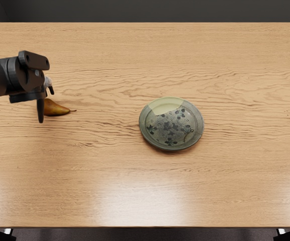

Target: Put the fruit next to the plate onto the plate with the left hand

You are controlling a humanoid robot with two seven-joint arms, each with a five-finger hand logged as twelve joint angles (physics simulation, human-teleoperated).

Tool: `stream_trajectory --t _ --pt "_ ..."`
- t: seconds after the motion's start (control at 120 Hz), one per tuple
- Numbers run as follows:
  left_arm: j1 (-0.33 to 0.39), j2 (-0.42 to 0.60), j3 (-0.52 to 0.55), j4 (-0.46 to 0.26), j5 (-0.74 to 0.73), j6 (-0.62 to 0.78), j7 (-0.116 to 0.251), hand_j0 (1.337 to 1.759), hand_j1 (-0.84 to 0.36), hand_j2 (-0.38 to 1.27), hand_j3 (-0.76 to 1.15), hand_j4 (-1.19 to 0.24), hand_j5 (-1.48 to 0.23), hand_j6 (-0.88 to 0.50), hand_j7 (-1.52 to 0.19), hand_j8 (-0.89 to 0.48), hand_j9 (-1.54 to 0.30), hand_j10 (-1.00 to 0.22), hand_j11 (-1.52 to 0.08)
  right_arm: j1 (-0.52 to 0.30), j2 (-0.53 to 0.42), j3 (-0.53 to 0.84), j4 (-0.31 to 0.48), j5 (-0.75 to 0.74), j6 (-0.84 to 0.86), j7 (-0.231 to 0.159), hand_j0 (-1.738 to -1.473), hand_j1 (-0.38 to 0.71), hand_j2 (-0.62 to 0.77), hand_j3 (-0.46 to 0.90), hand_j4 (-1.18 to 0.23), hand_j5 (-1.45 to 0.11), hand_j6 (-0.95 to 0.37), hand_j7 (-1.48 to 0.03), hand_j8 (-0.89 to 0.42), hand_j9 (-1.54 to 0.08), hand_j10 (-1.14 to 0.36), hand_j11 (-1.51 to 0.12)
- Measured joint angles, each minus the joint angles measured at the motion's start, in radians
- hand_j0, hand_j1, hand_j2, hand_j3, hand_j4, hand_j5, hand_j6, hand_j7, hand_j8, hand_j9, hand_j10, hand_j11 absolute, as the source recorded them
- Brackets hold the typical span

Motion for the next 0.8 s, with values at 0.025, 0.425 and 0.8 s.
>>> stream_trajectory --t 0.025,0.425,0.8 --pt "0.0 0.0 0.0 0.0 -0.001 0.004 0.0 1.658 0.04 0.05 0.0 -0.25 -0.33 -0.26 -0.33 -0.25 -0.33 -0.25 -0.33 0.0 0.0 0.0 0.0 0.0 0.0 0.0 -1.658 -0.33 0.0 0.0 -0.01 -0.02 -0.01 -0.02 -0.02 -0.02 -0.02 -0.02" --pt "0.054 0.0 0.0 0.043 -0.004 0.053 0.0 1.658 0.03 0.05 0.0 -0.26 -0.34 -0.26 -0.34 -0.26 -0.34 -0.26 -0.34 0.0 0.0 0.0 0.0 0.0 0.0 0.0 -1.658 -0.33 0.0 0.0 -0.01 -0.02 -0.01 -0.02 -0.02 -0.02 -0.02 -0.02" --pt "0.069 0.0 -0.017 0.044 -0.011 0.155 0.001 1.658 0.01 0.06 0.0 -0.28 -0.37 -0.28 -0.37 -0.28 -0.37 -0.28 -0.37 0.0 0.0 0.0 0.0 0.0 0.0 0.0 -1.658 -0.33 0.0 0.0 -0.01 -0.02 -0.01 -0.02 -0.01 -0.02 -0.02 -0.02"
